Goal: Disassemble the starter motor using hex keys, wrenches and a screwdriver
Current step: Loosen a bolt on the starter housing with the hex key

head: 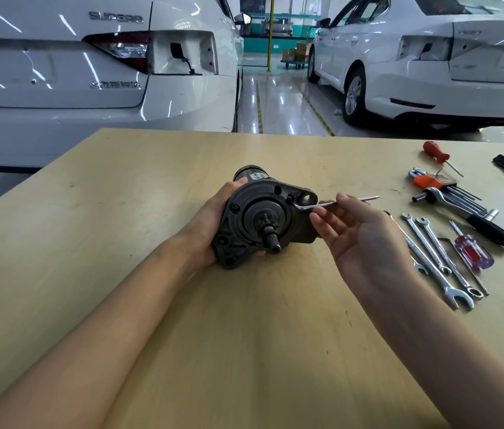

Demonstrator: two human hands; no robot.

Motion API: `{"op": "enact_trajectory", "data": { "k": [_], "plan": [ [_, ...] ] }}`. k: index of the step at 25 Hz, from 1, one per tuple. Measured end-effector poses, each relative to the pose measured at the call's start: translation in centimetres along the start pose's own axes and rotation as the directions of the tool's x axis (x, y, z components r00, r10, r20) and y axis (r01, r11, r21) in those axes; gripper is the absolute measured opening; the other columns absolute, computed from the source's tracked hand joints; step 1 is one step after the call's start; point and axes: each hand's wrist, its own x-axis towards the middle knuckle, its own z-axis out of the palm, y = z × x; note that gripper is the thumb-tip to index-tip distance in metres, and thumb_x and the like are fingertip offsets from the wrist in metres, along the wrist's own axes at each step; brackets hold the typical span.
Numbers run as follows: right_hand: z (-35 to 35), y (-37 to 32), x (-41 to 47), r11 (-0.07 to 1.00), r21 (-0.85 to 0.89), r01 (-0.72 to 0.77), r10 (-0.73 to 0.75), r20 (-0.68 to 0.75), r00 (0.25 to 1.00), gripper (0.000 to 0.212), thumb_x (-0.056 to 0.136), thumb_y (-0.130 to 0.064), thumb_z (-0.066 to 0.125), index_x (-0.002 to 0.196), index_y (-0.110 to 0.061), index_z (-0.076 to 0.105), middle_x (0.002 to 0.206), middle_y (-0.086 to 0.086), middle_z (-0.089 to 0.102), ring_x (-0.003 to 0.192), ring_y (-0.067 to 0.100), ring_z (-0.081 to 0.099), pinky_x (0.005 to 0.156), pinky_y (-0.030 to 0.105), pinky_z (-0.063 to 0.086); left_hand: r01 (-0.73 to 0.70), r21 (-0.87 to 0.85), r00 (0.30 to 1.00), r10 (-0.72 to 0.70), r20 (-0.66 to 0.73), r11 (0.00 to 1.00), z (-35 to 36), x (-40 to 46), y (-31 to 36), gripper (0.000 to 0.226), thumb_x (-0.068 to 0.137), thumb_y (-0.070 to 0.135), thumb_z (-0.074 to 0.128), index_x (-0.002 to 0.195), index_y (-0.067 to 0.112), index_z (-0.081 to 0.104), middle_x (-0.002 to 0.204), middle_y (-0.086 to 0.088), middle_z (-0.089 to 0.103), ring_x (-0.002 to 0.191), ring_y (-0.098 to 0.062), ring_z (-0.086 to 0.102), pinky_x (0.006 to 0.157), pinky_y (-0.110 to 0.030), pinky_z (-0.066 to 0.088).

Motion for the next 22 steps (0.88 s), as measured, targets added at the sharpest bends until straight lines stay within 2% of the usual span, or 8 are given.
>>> {"op": "enact_trajectory", "data": {
  "k": [12,14,16,17,18,19,21,22],
  "plan": [
    [-0.1,0.1,-0.3,0.999,0.018,0.033,-0.033,0.007,0.999,0.011,0.094,0.002,0.049,0.085,-0.004,0.051,0.074,0.013,0.056,0.057,0.022,0.067,0.057,0.026,0.056,0.01,0.018,1.0,-0.01,-0.021,1.0,0.0,-0.1,0.0,0.048,0.089,0.053,0.043,0.083,0.021,0.078,0.084,-0.008,0.073,0.069,-0.022,0.069,0.056,-0.037,0.059],
    [0.0,0.1,-0.6,0.996,-0.012,0.086,-0.086,0.033,0.996,0.008,0.094,0.0,0.051,0.088,-0.005,0.051,0.072,0.012,0.056,0.057,0.021,0.065,0.059,0.027,0.056,0.012,0.015,0.999,-0.012,-0.031,1.0,0.0,0.0,0.0,0.048,0.091,0.053,0.042,0.084,0.021,0.077,0.085,-0.008,0.073,0.068,-0.023,0.069,0.055,-0.037,0.058],
    [0.5,0.0,-0.7,0.95,-0.18,0.255,-0.236,0.124,0.964,0.006,0.095,-0.002,0.052,0.093,-0.007,0.054,0.069,0.008,0.056,0.056,0.018,0.063,0.06,0.028,0.056,0.01,0.021,1.0,-0.01,-0.025,1.0,0.0,0.0,0.0,0.049,0.092,0.053,0.041,0.084,0.021,0.077,0.086,-0.009,0.072,0.069,-0.024,0.069,0.055,-0.037,0.057],
    [0.8,-0.1,-0.8,0.864,-0.32,0.389,-0.336,0.21,0.918,0.009,0.095,-0.002,0.052,0.097,-0.01,0.056,0.068,0.005,0.057,0.056,0.017,0.061,0.06,0.028,0.055,0.011,0.026,1.0,-0.01,-0.019,1.0,0.0,-0.1,0.0,0.048,0.092,0.053,0.041,0.084,0.021,0.077,0.087,-0.009,0.072,0.069,-0.024,0.069,0.055,-0.037,0.057],
    [1.3,-0.2,-0.7,0.715,-0.451,0.535,-0.428,0.323,0.844,0.016,0.094,-0.002,0.053,0.104,-0.013,0.059,0.07,0.003,0.057,0.056,0.016,0.06,0.06,0.029,0.055,0.013,0.029,1.0,-0.013,-0.02,0.999,0.0,-0.1,0.1,0.048,0.091,0.053,0.042,0.084,0.022,0.077,0.087,-0.009,0.073,0.07,-0.024,0.069,0.055,-0.037,0.057],
    [1.7,-0.3,-0.5,0.506,-0.542,0.671,-0.486,0.463,0.741,0.023,0.093,-0.003,0.056,0.11,-0.016,0.061,0.074,0.0,0.057,0.058,0.016,0.059,0.061,0.031,0.054,0.014,0.031,1.0,-0.013,-0.027,0.999,0.1,-0.1,0.1,0.048,0.09,0.054,0.043,0.083,0.022,0.077,0.086,-0.009,0.073,0.07,-0.024,0.069,0.055,-0.037,0.057],
    [2.8,-0.2,-0.2,0.039,-0.558,0.829,-0.405,0.749,0.524,0.027,0.09,-0.008,0.061,0.115,-0.017,0.067,0.08,-0.002,0.059,0.064,0.015,0.056,0.064,0.032,0.051,-0.003,0.033,0.999,0.005,-0.039,0.999,0.1,-0.1,0.0,0.046,0.088,0.053,0.044,0.078,0.021,0.077,0.081,-0.009,0.072,0.068,-0.024,0.069,0.055,-0.036,0.056],
    [3.4,-0.1,-0.2,-0.104,-0.521,0.847,-0.28,0.833,0.477,0.024,0.088,-0.012,0.064,0.111,-0.018,0.071,0.08,-0.003,0.06,0.067,0.014,0.056,0.064,0.034,0.05,-0.017,0.033,0.999,0.019,-0.038,0.999,0.1,0.0,-0.1,0.046,0.09,0.051,0.044,0.076,0.021,0.076,0.078,-0.009,0.072,0.067,-0.025,0.069,0.055,-0.036,0.056]
  ]
}}
